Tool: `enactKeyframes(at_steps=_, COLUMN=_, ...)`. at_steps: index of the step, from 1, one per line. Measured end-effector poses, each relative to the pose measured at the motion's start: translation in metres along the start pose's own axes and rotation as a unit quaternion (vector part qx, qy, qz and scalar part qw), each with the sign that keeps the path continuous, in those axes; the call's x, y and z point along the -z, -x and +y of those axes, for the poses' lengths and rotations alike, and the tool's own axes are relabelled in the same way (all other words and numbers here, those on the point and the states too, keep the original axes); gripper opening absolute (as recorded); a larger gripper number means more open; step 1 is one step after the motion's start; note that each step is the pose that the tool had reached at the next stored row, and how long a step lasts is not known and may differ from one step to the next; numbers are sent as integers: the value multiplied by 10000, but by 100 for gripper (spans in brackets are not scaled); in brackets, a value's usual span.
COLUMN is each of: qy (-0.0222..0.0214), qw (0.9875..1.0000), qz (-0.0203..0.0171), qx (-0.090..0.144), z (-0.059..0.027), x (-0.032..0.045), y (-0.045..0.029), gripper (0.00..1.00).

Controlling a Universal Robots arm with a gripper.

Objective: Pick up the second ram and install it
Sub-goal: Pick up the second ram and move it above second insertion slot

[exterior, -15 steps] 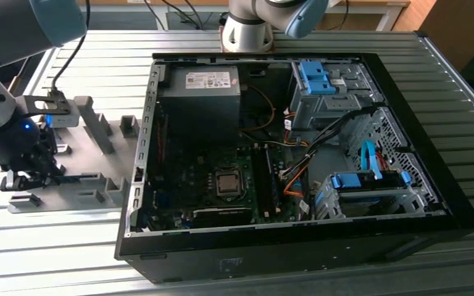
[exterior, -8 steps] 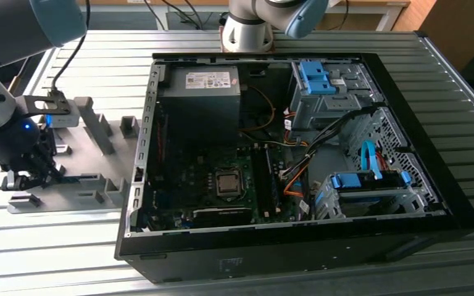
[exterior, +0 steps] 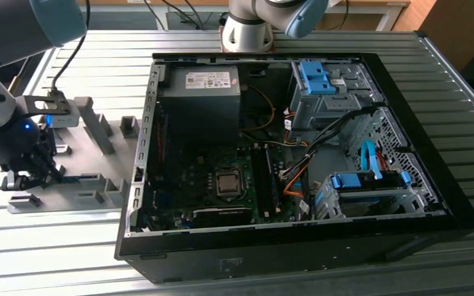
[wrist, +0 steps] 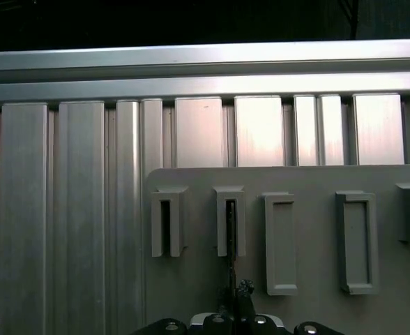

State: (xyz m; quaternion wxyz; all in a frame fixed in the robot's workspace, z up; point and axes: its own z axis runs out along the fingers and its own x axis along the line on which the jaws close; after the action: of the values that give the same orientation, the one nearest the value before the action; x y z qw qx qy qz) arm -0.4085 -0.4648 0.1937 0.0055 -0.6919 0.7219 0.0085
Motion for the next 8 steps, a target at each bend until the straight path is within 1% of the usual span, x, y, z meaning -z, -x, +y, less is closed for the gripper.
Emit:
enactKeyframes(at_steps=3, qy=2, qw=10000, qz=3, qx=0, z=0, x=11, y=0, gripper=14)
enactKeyframes(at_steps=8, qy=2, qw=10000, qz=3, qx=0, z=1, x=53, y=1, gripper=14)
